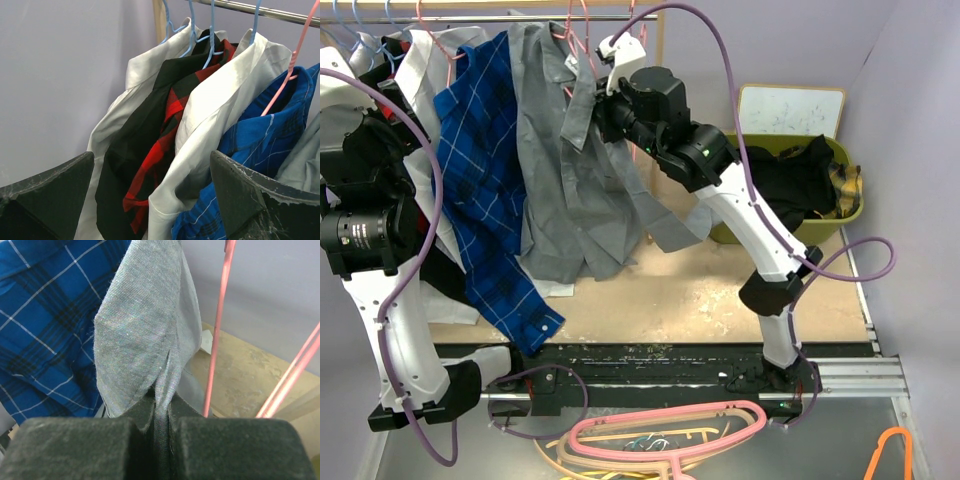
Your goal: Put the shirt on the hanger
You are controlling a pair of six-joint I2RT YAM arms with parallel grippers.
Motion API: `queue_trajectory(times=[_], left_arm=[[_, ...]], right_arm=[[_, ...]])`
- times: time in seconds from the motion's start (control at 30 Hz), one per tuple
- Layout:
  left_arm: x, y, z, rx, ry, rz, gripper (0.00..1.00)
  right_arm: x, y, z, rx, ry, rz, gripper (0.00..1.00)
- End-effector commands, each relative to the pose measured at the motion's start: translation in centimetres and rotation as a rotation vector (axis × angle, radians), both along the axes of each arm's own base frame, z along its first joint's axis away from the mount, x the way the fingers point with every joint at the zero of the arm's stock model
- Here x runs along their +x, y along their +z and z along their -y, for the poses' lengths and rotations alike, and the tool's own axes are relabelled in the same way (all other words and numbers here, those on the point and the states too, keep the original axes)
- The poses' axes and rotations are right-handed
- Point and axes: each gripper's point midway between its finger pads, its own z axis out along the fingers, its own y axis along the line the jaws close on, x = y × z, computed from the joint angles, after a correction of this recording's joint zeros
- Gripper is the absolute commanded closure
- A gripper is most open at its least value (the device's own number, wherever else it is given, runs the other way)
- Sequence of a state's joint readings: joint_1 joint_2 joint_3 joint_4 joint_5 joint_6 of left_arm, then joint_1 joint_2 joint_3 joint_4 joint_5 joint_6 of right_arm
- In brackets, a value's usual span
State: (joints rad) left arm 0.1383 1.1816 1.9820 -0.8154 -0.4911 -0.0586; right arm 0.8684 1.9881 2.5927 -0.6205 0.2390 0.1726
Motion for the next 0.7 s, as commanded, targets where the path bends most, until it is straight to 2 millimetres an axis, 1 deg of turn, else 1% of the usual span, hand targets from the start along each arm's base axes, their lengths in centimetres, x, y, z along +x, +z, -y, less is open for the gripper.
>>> queue_trajectory(times=[0.0, 0.13, 0.23, 0.33, 0.47, 0.57, 0.67], left_arm=[[-0.3, 1.7, -0.1, 0.018, -0.003, 0.054, 0.01], [-0.1, 1.3, -0.1, 0.018, -0.006, 0.044, 0.01], [0.0, 1.2, -0.1, 0.017, -0.011, 0.04, 0.0], [0.1, 1.1, -0.1, 0.018, -0.011, 0.036, 0.0], [0.3, 0.8, -0.1, 0.016, -0.014, 0.028, 0.0], [0.5, 0.5, 0.1, 0.017, -0.028, 0.017, 0.0], [0.8, 0.2, 0.1, 0.023, -0.037, 0.002, 0.0]], right_arm=[[0.2, 4.8, -0.7, 0.151, 0.033, 0.099, 1.0], [0.9, 3.3, -1.6, 0.15, 0.063, 0.056, 1.0], [1.8, 2.6, -1.5, 0.171, 0.076, 0.022, 1.0], [2.3, 2.1, -1.6, 0.173, 0.079, 0.009, 1.0], [2.4, 0.6, -2.2, 0.155, 0.098, -0.025, 1.0], [2.0, -0.7, -3.0, 0.145, 0.135, -0.071, 1.0], [1.6, -2.1, -3.1, 0.12, 0.152, -0.108, 1.0]])
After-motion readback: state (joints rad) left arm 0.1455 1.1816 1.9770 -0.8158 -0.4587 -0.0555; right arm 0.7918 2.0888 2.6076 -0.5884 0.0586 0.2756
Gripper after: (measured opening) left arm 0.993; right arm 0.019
